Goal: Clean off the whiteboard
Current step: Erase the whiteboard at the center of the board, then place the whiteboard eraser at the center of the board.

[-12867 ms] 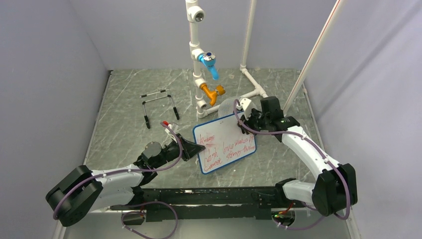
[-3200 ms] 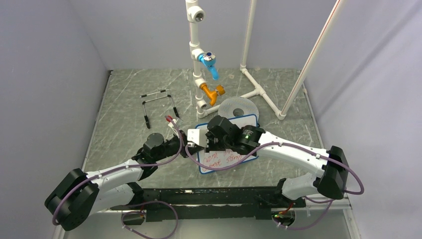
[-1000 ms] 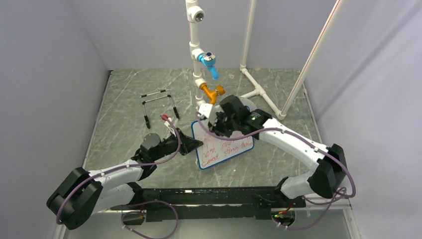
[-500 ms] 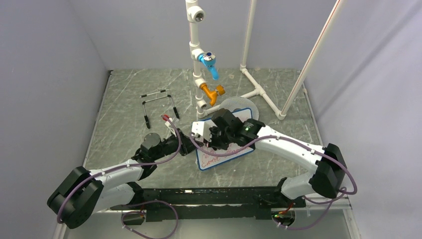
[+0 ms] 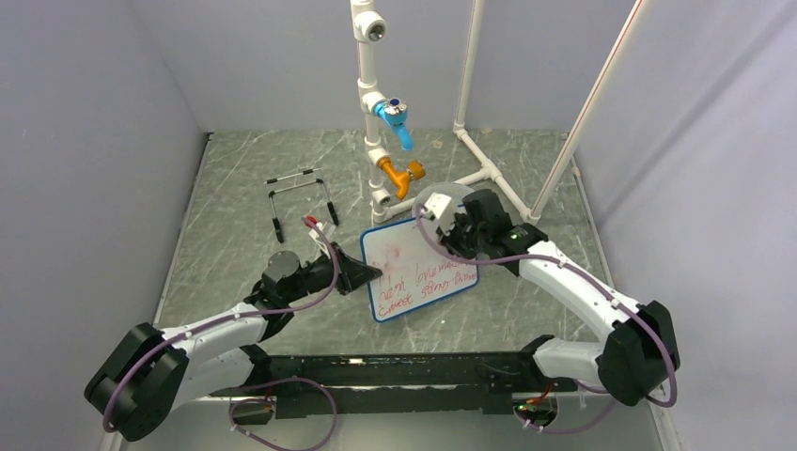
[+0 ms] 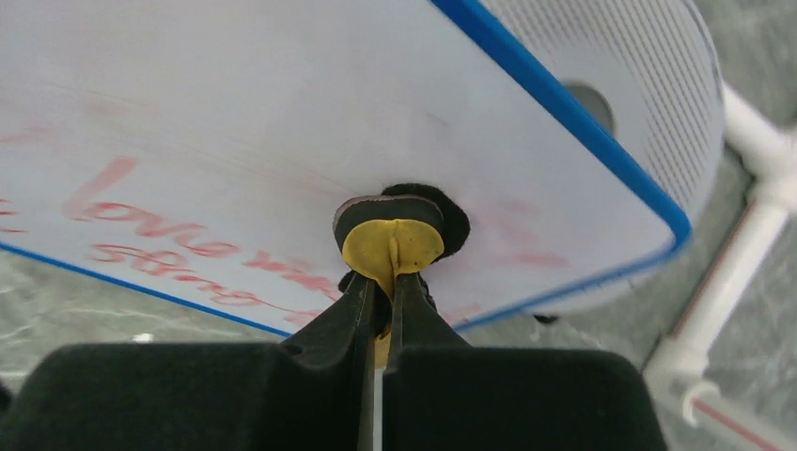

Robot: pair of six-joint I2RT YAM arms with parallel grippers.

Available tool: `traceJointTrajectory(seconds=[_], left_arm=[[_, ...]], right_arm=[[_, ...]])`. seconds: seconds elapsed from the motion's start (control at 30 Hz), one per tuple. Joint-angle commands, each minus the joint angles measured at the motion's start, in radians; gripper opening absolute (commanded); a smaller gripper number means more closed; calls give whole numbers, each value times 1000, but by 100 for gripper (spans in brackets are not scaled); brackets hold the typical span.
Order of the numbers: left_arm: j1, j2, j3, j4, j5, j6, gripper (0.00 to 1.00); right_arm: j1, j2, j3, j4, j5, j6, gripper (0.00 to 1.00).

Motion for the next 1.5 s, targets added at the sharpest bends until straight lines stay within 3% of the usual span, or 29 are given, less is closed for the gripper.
traceJointTrajectory(seconds=[0.0,0.17,0.3,0.53,0.77,0.9,1.03,1.2,1.47], left_arm=[[-6,-59,15,122,150,25,0],[-7,-67,10,109,159,32,0],[-6,-50,13,125,166,26,0],[-6,-26,26,136,173,24,0],[-6,-23,36,114,174,41,0],[4,-56,25,62,150,73,0],[52,-102,17,-12,116,102,0],[97,-166,36,-95,62,139,0],[110,-268,79,-249,24,220,0]], right_arm=[[-158,22,-11,80,72,79,0],[-298,40,17,108,18,106,0],[-299,46,31,93,-108,100,0],[-68,-24,48,66,-251,70,0],[37,58,271,-127,-498,18,0],[-6,-2,258,-220,-471,-93,0],[-42,-94,150,-367,-472,-276,0],[-42,-198,10,-444,-425,-355,0],[27,-131,-184,-309,-263,-383,1]])
